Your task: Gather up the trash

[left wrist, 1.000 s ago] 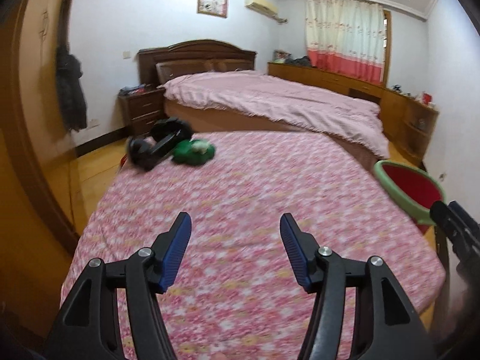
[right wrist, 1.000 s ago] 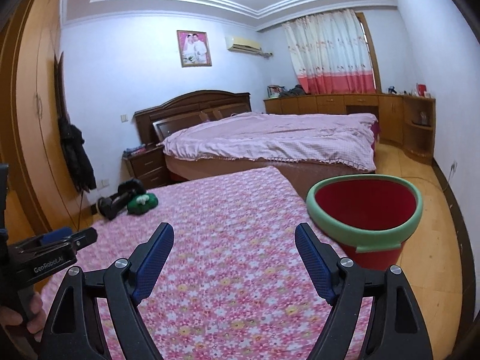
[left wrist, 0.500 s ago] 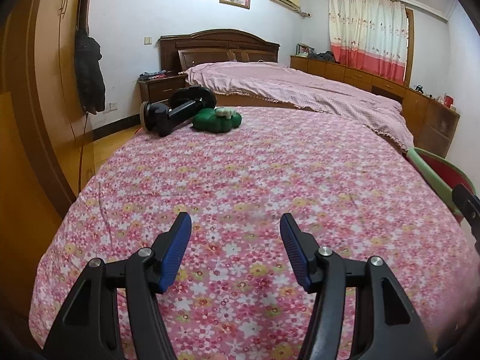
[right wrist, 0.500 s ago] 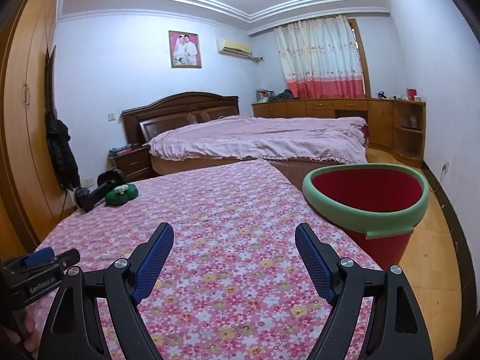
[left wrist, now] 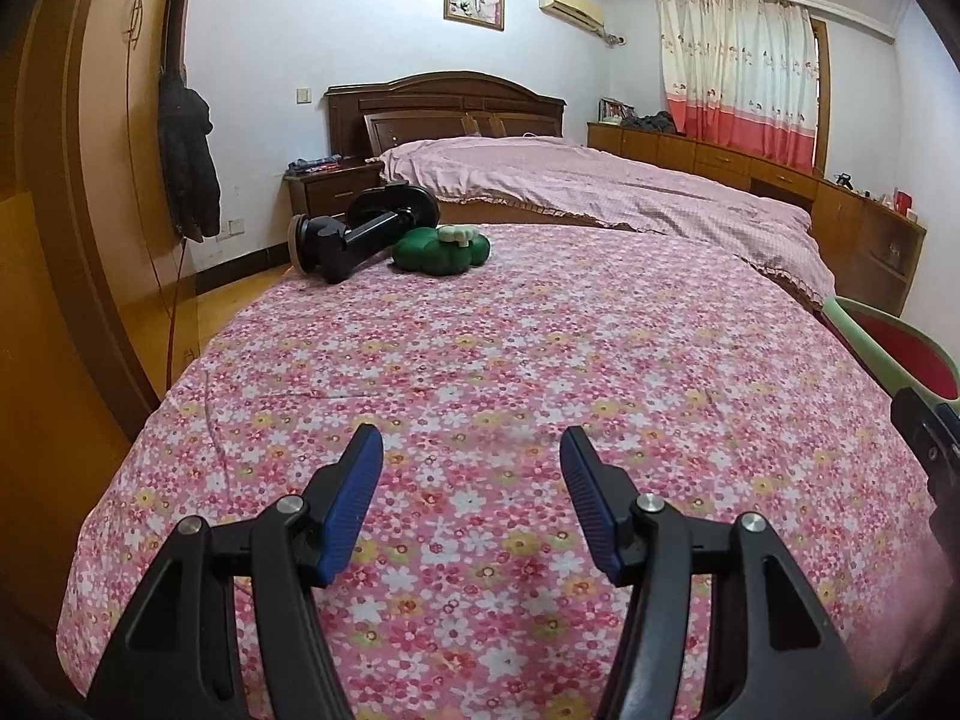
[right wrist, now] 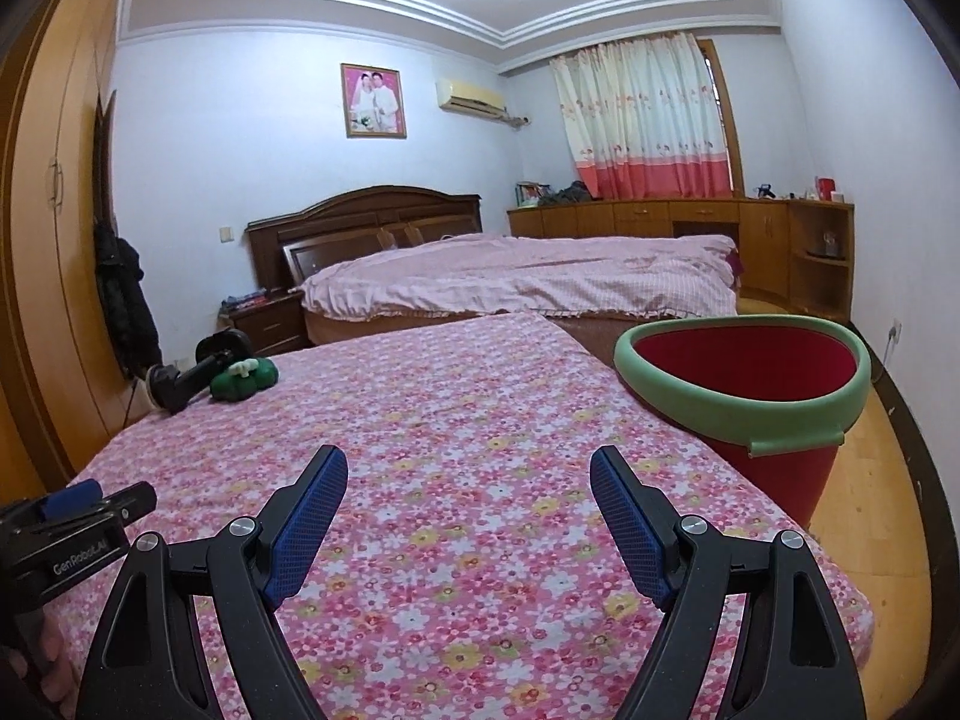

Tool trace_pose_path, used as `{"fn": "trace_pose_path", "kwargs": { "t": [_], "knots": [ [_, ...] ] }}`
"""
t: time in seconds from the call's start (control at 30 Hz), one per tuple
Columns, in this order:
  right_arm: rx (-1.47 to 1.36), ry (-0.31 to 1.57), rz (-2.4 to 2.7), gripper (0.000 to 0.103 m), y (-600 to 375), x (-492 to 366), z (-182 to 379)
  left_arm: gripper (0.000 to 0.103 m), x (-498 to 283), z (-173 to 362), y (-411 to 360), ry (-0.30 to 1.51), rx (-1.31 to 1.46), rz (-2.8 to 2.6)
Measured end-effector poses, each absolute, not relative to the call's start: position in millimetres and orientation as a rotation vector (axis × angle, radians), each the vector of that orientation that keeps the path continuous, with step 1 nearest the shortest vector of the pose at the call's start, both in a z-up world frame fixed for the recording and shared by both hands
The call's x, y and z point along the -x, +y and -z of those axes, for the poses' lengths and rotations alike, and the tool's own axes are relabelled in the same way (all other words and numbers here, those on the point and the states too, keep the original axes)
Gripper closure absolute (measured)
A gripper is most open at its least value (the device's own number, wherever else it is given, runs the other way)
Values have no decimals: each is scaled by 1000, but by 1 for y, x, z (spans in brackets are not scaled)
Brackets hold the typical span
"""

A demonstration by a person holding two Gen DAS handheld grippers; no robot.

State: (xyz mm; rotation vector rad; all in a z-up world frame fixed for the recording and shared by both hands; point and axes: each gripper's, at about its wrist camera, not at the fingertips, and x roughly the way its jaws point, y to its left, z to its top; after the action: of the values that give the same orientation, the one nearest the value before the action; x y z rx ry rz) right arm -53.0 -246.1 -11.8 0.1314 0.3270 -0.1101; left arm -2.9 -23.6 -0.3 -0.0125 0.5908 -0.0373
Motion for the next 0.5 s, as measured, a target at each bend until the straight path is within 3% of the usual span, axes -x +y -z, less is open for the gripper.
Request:
{"fn": "trace_pose_path", "kwargs": {
  "t": [0.5],
  "knots": [
    [-152, 337, 100, 19, -246, 53, 14, 42, 8, 0, -22, 571, 13, 27]
  ]
}}
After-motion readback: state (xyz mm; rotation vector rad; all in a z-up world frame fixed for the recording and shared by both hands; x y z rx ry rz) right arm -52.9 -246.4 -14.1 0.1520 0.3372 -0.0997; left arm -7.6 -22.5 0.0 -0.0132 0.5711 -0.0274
